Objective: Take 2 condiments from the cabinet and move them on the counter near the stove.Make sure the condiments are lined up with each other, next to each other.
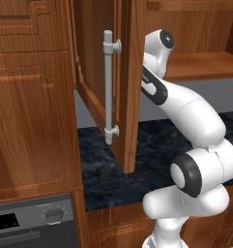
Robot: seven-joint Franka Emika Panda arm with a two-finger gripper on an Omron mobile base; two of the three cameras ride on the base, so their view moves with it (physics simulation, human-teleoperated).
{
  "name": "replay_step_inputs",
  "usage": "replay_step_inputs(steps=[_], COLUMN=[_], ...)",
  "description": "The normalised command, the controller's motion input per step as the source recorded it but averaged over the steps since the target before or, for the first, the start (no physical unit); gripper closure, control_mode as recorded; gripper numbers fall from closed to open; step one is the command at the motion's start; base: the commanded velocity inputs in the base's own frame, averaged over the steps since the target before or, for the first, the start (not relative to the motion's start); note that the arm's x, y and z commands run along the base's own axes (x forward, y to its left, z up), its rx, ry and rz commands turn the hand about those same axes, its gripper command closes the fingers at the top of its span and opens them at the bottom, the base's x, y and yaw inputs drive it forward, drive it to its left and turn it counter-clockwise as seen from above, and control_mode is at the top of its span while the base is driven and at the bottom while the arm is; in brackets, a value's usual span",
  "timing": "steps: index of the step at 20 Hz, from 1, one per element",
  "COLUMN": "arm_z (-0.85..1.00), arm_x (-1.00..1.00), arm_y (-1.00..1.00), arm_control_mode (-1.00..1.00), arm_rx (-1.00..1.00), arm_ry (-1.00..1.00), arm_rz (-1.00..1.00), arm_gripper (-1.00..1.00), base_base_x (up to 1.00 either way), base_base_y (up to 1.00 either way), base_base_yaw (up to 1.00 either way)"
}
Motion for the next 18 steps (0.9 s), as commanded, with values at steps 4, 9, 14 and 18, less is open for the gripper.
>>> replay_step_inputs(steps=[4, 9, 14, 18], arm_z=[0.00, 0.00, 0.00, 0.00], arm_x=[0.13, 0.14, 0.14, 0.14], arm_y=[0.00, 0.02, 0.05, 0.03], arm_control_mode=[-1.00, -1.00, -1.00, -1.00], arm_rx=[0.00, 0.00, 0.00, 0.00], arm_ry=[0.00, 0.00, 0.00, 0.00], arm_rz=[0.00, 0.00, 0.00, 0.00], arm_gripper=[-1.00, -1.00, -1.00, -1.00], base_base_x=[0.00, 0.00, 0.00, 0.00], base_base_y=[0.00, 0.00, 0.00, 0.00], base_base_yaw=[0.00, 0.00, 0.00, 0.00])
